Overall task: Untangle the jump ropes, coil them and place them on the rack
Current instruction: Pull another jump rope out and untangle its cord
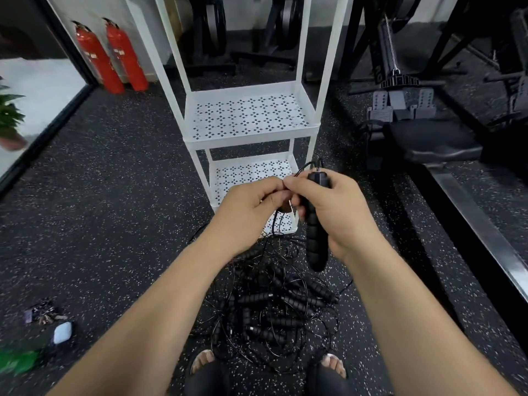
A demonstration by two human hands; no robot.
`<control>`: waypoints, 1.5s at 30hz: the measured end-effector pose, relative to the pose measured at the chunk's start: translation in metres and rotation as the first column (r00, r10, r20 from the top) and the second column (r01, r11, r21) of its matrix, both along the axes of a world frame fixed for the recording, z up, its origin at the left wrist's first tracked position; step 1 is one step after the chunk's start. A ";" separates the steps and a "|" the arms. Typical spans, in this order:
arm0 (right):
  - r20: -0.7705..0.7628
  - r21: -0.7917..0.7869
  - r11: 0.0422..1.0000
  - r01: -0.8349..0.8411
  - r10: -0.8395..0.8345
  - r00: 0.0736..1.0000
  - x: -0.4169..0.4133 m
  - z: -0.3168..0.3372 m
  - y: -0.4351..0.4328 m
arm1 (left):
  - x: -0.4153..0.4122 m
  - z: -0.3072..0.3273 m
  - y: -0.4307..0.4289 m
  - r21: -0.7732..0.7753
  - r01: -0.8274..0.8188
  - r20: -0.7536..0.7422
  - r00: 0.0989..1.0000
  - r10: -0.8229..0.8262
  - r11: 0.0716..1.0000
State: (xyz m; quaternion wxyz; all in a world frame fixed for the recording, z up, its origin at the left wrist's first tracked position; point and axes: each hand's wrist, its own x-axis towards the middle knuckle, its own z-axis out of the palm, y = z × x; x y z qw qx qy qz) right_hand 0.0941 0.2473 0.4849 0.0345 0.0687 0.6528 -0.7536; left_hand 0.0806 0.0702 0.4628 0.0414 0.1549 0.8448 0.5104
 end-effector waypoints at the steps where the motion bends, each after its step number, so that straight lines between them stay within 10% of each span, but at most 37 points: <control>1: -0.025 0.023 1.000 0.006 -0.006 1.000 0.000 0.001 0.001 | 0.000 0.000 0.000 0.011 0.000 0.004 1.000 0.000 1.000; 14: -0.183 -0.190 0.953 0.235 -0.269 0.946 -0.003 0.031 0.027 | -0.009 -0.028 -0.014 -0.277 0.045 0.219 0.975 0.017 0.960; 30: 0.041 0.000 1.000 -0.016 0.016 0.999 -0.002 -0.001 0.004 | -0.007 -0.004 -0.003 -0.137 0.023 0.040 0.999 -0.018 0.990; 45: -0.158 -0.057 0.987 0.150 -0.157 0.975 0.004 0.032 0.014 | -0.013 -0.012 -0.020 -0.184 0.004 0.129 0.991 0.020 0.983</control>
